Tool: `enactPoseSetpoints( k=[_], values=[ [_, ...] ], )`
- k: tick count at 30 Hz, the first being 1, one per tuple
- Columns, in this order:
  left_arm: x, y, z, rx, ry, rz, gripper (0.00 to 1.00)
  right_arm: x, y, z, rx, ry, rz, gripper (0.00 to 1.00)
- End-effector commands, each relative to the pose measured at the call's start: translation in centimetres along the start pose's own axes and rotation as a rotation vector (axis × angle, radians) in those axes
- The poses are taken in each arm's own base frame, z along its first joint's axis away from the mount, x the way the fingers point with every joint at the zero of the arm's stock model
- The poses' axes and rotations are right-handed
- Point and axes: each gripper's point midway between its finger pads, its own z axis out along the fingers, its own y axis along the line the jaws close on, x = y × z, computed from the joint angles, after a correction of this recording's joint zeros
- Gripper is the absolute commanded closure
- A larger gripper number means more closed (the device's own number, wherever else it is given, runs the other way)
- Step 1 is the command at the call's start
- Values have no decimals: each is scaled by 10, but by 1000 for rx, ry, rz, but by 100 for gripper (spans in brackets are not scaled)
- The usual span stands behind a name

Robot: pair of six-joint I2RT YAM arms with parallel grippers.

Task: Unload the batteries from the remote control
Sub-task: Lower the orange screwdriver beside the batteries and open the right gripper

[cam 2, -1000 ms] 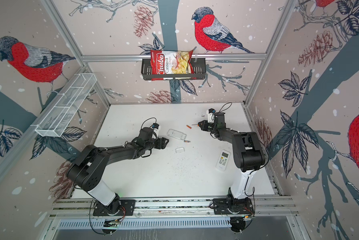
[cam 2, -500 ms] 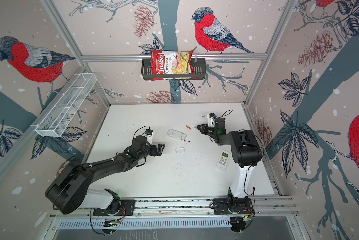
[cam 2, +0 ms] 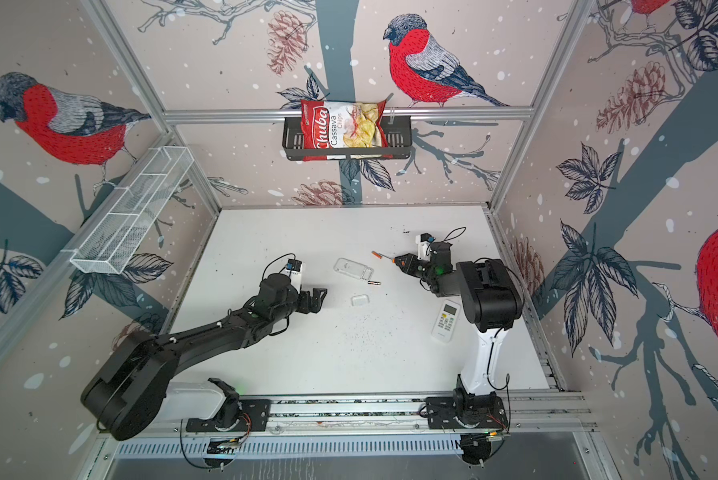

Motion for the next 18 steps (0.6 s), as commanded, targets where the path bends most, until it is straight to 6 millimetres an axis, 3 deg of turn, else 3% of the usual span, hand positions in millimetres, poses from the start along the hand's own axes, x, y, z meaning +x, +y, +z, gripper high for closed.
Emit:
enactPoseSetpoints(
  k=[1, 11, 18],
  values=[
    [-4, -2, -2, 7, -24, -9, 3, -11, 3, -3, -5, -42, -16, 65],
    [-8, -1, -14, -3, -49, -11, 3, -17, 3, -9, 22, -51, -34, 64],
    [-32, -4, -32, 4, -153, -24, 3, -26, 10, -14, 24, -59, -51, 64]
  ],
)
